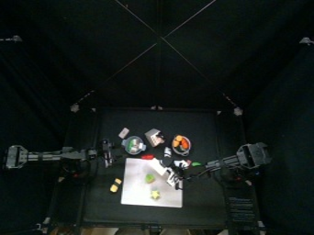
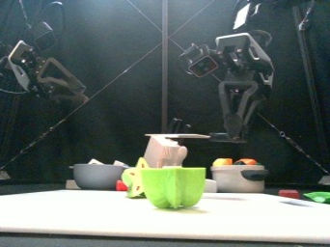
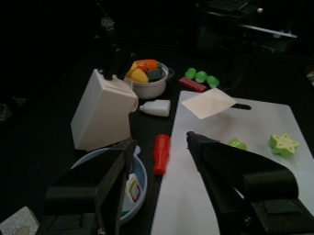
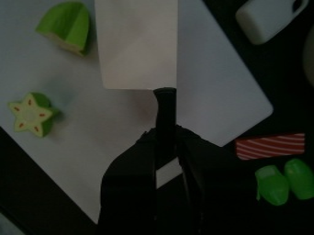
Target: Grab cleaver with other hand
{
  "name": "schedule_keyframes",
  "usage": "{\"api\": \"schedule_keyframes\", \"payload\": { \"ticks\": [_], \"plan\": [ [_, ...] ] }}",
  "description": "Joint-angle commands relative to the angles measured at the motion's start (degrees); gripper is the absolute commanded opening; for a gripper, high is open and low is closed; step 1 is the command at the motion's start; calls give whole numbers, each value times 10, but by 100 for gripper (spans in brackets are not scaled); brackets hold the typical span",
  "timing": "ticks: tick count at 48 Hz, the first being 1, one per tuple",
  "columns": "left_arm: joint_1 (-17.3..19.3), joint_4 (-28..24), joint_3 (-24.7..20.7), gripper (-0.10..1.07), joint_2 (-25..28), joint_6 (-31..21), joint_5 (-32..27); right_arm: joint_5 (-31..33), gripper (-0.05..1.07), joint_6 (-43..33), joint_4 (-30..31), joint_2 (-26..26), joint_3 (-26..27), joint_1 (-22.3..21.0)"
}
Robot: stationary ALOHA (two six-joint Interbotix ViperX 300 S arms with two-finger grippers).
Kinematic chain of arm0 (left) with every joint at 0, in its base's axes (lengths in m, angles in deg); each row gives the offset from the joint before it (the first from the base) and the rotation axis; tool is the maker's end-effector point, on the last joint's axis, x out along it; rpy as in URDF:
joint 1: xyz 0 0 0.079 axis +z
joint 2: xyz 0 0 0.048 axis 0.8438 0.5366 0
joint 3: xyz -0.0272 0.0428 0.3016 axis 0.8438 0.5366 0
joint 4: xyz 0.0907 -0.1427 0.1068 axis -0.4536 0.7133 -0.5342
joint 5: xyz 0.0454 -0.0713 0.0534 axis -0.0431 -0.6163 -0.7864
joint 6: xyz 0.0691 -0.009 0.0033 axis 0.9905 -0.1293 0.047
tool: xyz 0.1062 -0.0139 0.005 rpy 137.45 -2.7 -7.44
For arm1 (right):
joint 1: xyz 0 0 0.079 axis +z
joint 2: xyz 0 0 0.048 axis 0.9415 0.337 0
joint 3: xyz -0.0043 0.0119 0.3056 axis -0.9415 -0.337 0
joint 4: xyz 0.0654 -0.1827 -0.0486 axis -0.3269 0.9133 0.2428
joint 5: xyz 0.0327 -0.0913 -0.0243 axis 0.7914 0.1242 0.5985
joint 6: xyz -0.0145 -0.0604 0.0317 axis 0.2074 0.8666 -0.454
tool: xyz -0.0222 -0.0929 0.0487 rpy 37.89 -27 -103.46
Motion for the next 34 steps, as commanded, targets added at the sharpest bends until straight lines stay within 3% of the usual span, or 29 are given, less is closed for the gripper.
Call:
{"api": "schedule_keyframes", "payload": {
  "ticks": [1,19,27,34],
  "plan": [
    [-1,15,-17,87,2,-1,8,6,41,-2,25,-22,9,3],
    [-89,173,-86,87,70,-2,57,75,41,-3,209,-20,37,33],
    [-101,225,-113,87,118,-2,58,100,41,-3,284,-14,46,53],
    [-102,231,-126,87,138,-2,67,128,41,-2,318,-9,56,65]
  ]
}}
